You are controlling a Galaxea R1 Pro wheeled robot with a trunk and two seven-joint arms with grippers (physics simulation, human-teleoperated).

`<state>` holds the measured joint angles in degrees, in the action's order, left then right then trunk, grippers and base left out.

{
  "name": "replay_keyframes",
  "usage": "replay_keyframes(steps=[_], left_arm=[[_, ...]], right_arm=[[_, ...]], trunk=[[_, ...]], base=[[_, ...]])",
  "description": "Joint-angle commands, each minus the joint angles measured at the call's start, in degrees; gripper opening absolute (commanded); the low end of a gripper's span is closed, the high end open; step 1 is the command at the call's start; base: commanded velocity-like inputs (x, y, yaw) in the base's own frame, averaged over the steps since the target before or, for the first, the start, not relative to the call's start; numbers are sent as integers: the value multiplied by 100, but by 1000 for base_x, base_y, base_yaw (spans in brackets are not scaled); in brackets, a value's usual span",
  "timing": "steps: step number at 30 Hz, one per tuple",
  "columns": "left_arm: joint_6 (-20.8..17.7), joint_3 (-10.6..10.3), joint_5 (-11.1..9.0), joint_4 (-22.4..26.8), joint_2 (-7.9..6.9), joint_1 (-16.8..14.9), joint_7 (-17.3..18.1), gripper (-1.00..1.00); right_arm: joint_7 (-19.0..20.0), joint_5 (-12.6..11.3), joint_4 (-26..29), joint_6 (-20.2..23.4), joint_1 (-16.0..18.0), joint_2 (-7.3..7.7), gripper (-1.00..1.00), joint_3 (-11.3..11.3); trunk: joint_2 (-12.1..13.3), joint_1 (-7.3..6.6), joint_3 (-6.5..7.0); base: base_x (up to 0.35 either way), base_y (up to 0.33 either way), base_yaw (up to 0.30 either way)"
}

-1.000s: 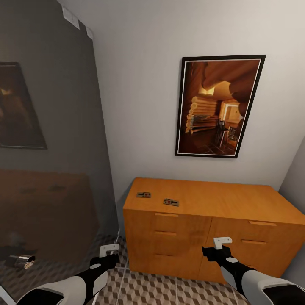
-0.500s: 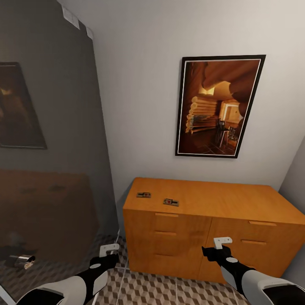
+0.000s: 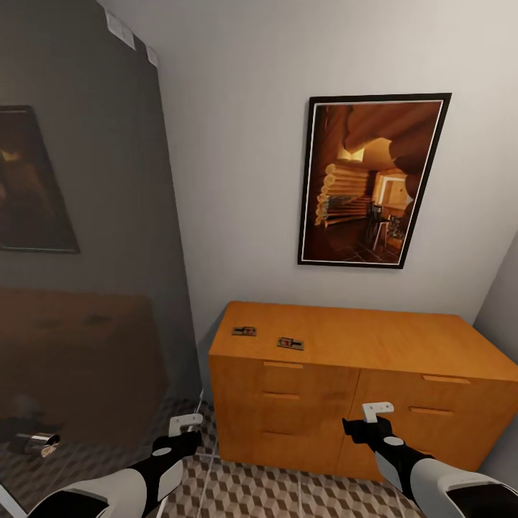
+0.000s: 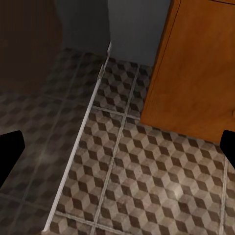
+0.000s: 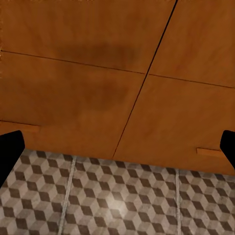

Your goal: Take the four mousetraps from the cabinet in the bathroom and place them on the bathroom floor. Make sure all four end up on the same floor surface, and ensure that at least two of them are either under or directly next to the same bathroom sink.

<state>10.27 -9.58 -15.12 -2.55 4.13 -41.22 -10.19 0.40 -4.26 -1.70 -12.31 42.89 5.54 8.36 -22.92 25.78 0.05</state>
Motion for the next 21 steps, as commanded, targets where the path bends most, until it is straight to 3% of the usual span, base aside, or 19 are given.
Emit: replay_keyframes(steps=[1, 15, 21], left_arm=[[-2, 0, 0, 0, 0, 0, 0, 100], [-5, 0, -2, 0, -3, 0, 0, 100], [-7, 0, 0, 0, 0, 0, 1, 100]], right_arm=[[-1, 1, 2, 0, 0, 0, 100, 2], [3, 3, 57, -6, 0, 0, 100, -7], [5, 0, 630, 25, 0, 21, 100, -17]], trunk=[[0, 0, 0], [0, 0, 0], [0, 0, 0]], base=[[0, 0, 0], [0, 0, 0], [0, 0, 0]])
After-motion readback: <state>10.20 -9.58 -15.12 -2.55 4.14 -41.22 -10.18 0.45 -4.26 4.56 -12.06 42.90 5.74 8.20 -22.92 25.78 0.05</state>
